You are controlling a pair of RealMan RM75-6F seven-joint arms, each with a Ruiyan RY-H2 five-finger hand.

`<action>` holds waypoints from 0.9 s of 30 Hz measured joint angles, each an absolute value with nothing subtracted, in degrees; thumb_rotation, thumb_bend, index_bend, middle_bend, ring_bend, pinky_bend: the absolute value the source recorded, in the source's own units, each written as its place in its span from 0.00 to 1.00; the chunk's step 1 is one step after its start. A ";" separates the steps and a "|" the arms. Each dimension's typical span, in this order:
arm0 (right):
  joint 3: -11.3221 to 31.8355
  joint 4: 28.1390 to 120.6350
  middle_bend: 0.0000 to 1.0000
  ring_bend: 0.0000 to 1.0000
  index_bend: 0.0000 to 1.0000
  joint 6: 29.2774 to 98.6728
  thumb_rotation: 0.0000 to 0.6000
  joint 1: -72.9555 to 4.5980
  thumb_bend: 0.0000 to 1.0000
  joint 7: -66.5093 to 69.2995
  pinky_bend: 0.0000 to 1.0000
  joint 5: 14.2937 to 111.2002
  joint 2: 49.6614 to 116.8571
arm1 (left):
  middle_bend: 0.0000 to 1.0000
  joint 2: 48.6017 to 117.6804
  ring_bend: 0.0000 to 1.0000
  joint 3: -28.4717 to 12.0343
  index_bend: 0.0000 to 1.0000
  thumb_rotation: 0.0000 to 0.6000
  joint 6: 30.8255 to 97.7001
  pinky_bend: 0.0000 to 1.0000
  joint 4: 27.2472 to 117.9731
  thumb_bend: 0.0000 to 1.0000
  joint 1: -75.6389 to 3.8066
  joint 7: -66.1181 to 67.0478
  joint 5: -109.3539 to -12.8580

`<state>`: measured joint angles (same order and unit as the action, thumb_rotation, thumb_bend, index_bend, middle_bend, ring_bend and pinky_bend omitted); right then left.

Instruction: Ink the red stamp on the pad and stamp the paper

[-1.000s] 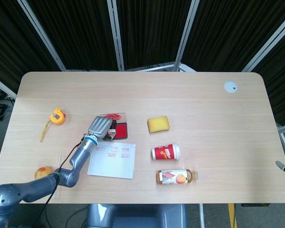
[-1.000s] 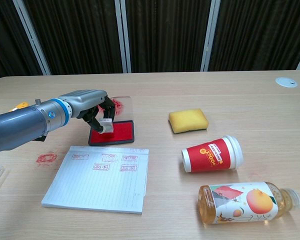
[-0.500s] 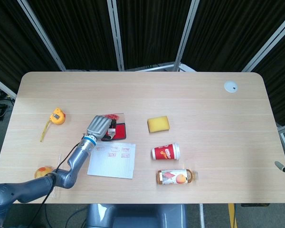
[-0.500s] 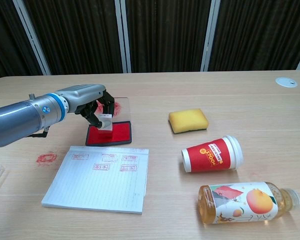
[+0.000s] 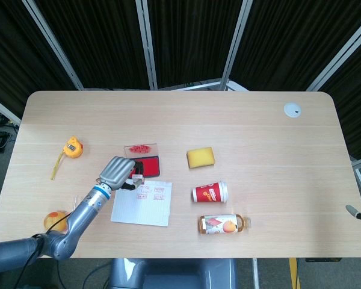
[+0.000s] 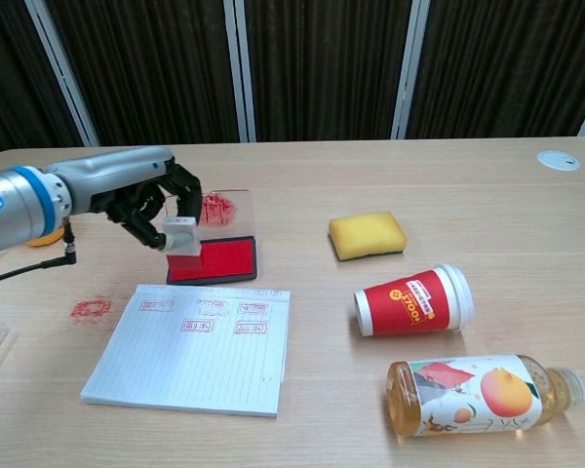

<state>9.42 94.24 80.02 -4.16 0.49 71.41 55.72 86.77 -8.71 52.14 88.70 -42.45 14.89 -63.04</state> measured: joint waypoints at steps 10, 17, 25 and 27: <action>9.10 94.80 0.00 0.00 0.00 80.45 1.00 -4.00 0.00 1.19 0.00 72.65 55.31 | 0.53 85.68 0.76 -3.08 0.56 1.00 58.75 0.84 89.49 0.42 -36.68 14.93 -68.05; 9.07 94.95 0.00 0.00 0.00 80.53 1.00 -3.99 0.00 0.90 0.00 72.60 55.33 | 0.53 86.48 0.76 -1.72 0.56 1.00 59.14 0.84 86.93 0.42 -35.66 13.38 -70.77; 9.18 94.42 0.00 0.00 0.00 80.17 1.00 -4.13 0.00 0.58 0.00 71.87 55.57 | 0.53 89.76 0.76 -0.50 0.57 1.00 57.79 0.84 80.71 0.42 -35.82 10.69 -74.81; 9.23 94.28 0.00 0.00 0.00 80.09 1.00 -4.15 0.00 0.59 0.00 71.71 55.61 | 0.53 90.60 0.76 -0.33 0.57 1.00 57.56 0.84 79.38 0.42 -35.87 9.69 -75.87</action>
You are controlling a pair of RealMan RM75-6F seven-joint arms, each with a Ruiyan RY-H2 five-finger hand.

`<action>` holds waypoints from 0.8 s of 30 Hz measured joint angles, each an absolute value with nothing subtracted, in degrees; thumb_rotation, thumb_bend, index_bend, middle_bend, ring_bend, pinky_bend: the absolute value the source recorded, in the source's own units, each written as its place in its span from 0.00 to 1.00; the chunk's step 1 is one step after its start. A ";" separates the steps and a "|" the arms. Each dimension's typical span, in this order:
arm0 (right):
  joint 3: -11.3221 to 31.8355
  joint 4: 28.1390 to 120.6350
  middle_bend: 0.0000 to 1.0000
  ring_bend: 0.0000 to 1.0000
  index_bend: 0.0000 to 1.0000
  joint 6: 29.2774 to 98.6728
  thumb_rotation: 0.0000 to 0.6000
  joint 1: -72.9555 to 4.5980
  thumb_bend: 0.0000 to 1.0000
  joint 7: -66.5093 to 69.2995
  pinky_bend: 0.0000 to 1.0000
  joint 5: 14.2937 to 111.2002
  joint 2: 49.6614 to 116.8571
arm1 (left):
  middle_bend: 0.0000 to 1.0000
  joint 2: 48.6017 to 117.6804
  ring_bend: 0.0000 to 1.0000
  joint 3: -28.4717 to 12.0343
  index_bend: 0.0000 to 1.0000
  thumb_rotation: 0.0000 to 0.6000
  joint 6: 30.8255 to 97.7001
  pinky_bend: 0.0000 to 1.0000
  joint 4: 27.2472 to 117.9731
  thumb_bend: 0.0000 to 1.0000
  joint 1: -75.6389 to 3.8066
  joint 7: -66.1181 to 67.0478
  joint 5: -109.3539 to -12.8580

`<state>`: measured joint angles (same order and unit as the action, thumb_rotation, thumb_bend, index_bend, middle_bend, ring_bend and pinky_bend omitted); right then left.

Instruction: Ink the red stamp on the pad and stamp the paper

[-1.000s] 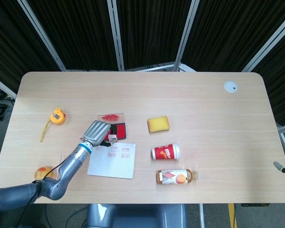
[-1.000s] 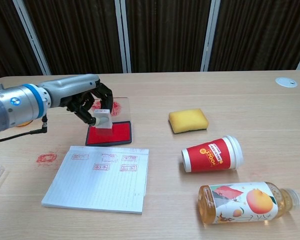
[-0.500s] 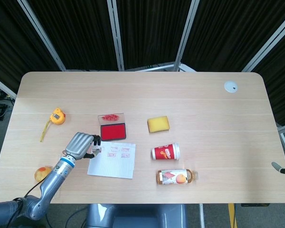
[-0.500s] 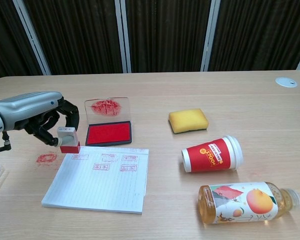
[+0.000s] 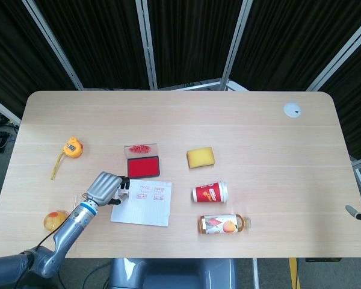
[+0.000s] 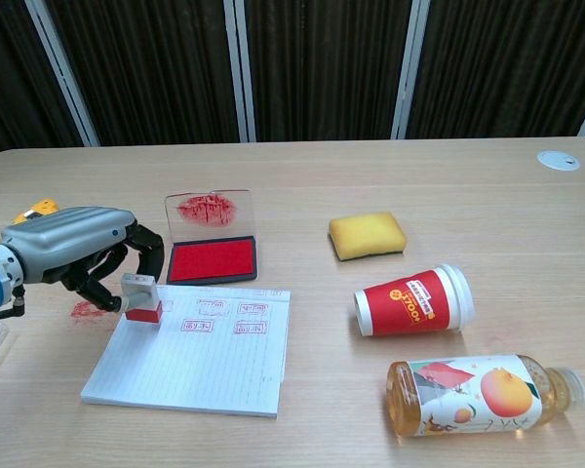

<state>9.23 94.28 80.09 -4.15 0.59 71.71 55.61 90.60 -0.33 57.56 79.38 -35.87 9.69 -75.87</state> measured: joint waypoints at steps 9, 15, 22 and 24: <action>9.37 93.96 0.00 0.00 0.00 80.02 1.00 -4.19 0.00 0.34 0.00 71.21 55.79 | 0.54 93.55 0.76 -0.39 0.57 1.00 56.60 0.84 74.46 0.42 -36.01 7.52 -77.74; 9.43 93.84 0.00 0.00 0.00 79.92 1.00 -4.23 0.00 0.33 0.00 71.03 55.82 | 0.54 94.02 0.76 -0.33 0.57 1.00 56.41 0.84 73.04 0.43 -35.72 6.82 -78.49; 9.44 93.79 0.00 0.00 0.00 79.95 1.00 -4.20 0.00 0.38 0.00 71.03 55.81 | 0.54 94.76 0.76 -0.27 0.57 1.00 56.52 0.84 71.63 0.43 -35.59 6.78 -79.51; 9.44 93.78 0.00 0.00 0.00 79.93 1.00 -4.20 0.00 0.37 0.00 71.00 55.81 | 0.54 94.96 0.76 -0.24 0.57 1.00 56.49 0.84 71.33 0.43 -35.58 6.80 -79.67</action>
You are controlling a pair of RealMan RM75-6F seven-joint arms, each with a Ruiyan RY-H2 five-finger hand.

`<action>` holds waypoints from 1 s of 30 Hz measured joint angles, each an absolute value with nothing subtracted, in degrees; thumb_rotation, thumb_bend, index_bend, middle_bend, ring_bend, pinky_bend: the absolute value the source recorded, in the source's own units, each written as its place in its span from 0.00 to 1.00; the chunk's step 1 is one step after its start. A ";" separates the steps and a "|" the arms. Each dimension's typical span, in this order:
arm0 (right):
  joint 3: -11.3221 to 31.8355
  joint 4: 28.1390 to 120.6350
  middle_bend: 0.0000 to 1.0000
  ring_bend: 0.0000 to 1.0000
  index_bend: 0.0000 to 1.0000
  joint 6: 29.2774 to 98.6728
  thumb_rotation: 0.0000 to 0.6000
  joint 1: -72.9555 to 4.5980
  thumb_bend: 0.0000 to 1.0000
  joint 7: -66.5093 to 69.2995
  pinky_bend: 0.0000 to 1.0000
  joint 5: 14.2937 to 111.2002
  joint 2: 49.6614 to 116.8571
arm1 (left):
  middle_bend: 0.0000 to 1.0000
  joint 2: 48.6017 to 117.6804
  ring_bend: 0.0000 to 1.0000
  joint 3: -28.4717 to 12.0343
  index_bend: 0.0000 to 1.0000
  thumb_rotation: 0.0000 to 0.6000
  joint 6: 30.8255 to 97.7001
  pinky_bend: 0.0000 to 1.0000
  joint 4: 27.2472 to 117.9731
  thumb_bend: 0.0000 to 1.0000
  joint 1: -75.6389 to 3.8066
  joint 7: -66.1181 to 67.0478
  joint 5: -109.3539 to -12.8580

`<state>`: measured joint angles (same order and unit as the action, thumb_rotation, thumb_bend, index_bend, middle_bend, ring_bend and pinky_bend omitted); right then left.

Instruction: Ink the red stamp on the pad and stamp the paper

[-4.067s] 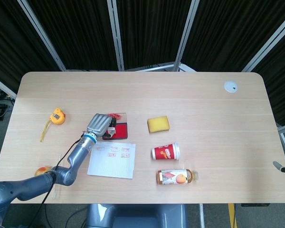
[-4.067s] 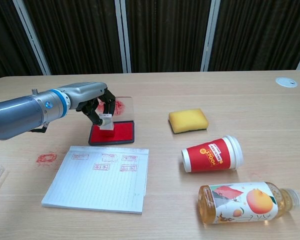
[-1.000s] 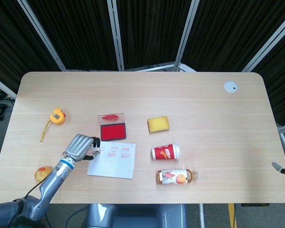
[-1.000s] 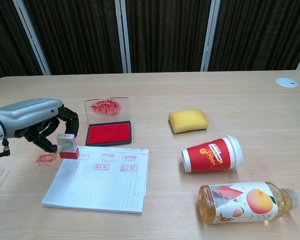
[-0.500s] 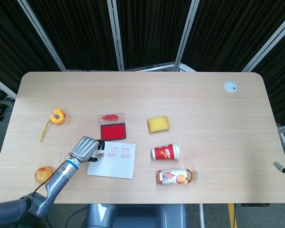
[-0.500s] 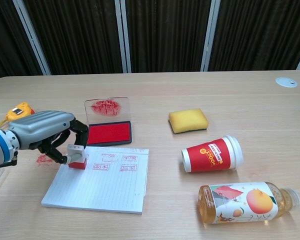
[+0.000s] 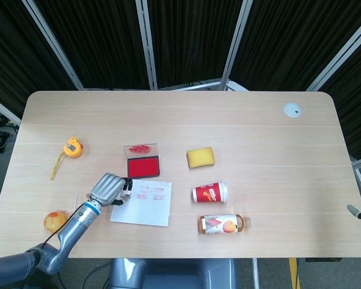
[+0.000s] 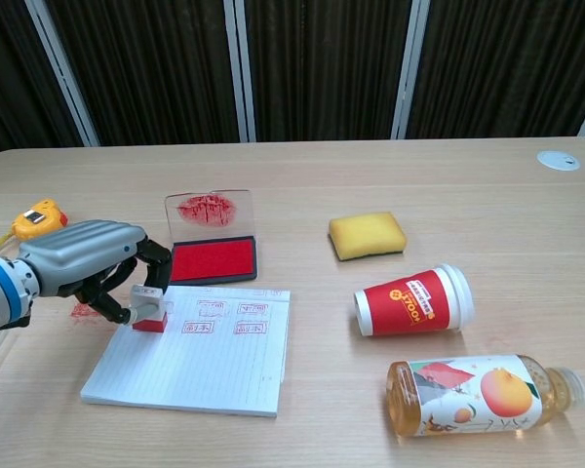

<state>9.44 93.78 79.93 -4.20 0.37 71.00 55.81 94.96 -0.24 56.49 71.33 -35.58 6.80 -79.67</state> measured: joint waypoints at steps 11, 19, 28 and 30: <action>9.45 93.54 0.00 0.00 0.00 79.68 1.00 -4.30 0.00 0.20 0.00 70.80 55.95 | 0.54 96.39 0.76 0.21 0.57 1.00 56.39 0.84 68.32 0.43 -34.79 5.05 -80.40; 9.39 93.55 0.00 0.00 0.00 79.72 1.00 -4.30 0.00 -0.05 0.00 70.85 56.04 | 0.54 97.14 0.76 0.57 0.57 1.00 56.49 0.84 66.31 0.43 -34.24 2.53 -81.53; 9.33 93.42 0.00 0.00 0.00 79.50 1.00 -4.42 0.00 -0.40 0.00 70.74 56.22 | 0.54 97.44 0.76 0.61 0.57 1.00 56.11 0.84 64.99 0.43 -33.97 1.15 -82.02; 9.34 93.38 0.00 0.00 0.00 79.46 1.00 -4.45 0.00 -0.47 0.00 70.68 56.27 | 0.54 97.49 0.76 0.62 0.57 1.00 56.10 0.84 64.74 0.43 -33.96 1.07 -82.19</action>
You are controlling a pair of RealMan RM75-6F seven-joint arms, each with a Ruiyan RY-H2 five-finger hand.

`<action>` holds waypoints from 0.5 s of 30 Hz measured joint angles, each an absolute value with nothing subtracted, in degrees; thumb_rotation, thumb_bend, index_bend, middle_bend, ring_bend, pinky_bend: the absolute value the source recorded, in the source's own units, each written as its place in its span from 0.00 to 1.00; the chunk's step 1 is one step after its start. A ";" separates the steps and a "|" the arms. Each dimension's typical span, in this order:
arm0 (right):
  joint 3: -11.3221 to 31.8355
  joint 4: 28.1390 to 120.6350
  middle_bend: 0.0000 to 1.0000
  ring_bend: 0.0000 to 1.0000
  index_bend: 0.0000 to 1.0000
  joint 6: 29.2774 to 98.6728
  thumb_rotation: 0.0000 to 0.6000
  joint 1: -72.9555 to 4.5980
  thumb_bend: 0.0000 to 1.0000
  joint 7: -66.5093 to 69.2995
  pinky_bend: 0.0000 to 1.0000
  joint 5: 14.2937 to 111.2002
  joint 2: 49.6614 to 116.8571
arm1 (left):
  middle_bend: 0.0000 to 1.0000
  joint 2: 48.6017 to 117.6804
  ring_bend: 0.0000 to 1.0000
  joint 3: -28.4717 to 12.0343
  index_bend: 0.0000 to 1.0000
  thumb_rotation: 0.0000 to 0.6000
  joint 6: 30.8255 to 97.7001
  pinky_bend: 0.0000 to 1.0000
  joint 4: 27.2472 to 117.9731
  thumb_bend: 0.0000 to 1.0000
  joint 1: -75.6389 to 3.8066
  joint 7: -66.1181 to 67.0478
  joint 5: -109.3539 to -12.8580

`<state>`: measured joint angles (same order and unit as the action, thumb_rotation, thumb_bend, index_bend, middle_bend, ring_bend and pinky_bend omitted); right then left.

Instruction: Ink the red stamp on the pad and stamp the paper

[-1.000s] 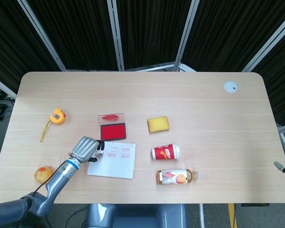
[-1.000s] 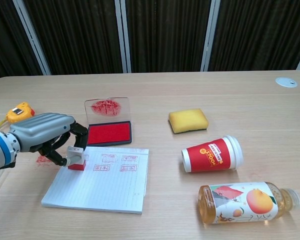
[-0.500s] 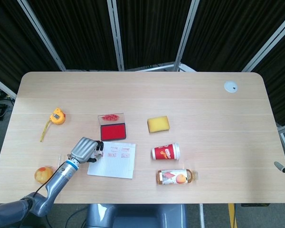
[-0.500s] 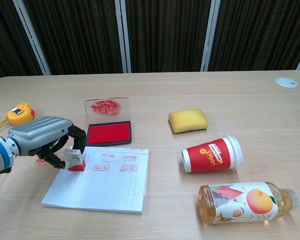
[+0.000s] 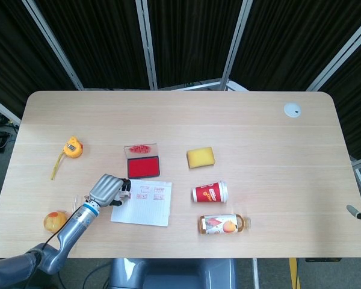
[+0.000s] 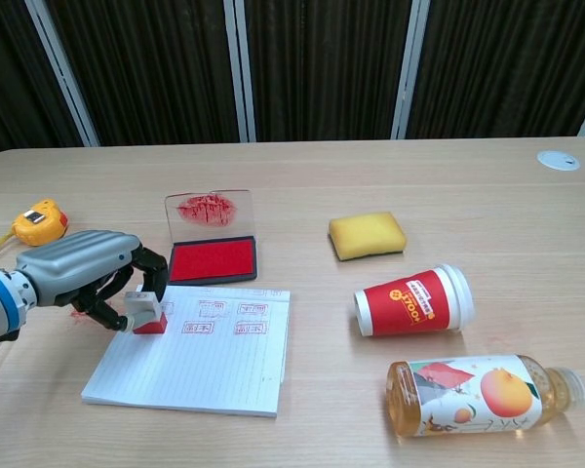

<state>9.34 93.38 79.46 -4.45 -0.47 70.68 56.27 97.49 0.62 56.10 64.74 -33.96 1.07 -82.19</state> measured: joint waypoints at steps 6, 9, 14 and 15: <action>9.39 93.33 0.00 0.00 0.00 79.40 1.00 -4.47 0.00 -0.53 0.00 70.51 56.31 | 0.54 97.78 0.76 0.65 0.57 1.00 55.92 0.84 63.90 0.43 -33.87 0.78 -82.49; 9.39 93.28 0.00 0.00 0.00 79.34 1.00 -4.50 0.00 -0.56 0.00 70.46 56.35 | 0.54 97.99 0.76 0.68 0.57 1.00 55.79 0.84 63.40 0.43 -33.78 0.63 -82.55; 9.38 93.23 0.00 0.00 0.00 79.33 1.00 -4.51 0.00 -0.68 0.00 70.44 56.39 | 0.54 98.26 0.76 0.63 0.57 1.00 55.67 0.84 62.83 0.43 -33.68 0.44 -82.73; 9.39 93.23 0.00 0.00 0.00 79.33 1.00 -4.51 0.00 -0.69 0.00 70.42 56.39 | 0.54 98.29 0.76 0.62 0.57 1.00 55.66 0.84 62.80 0.43 -33.68 0.41 -82.78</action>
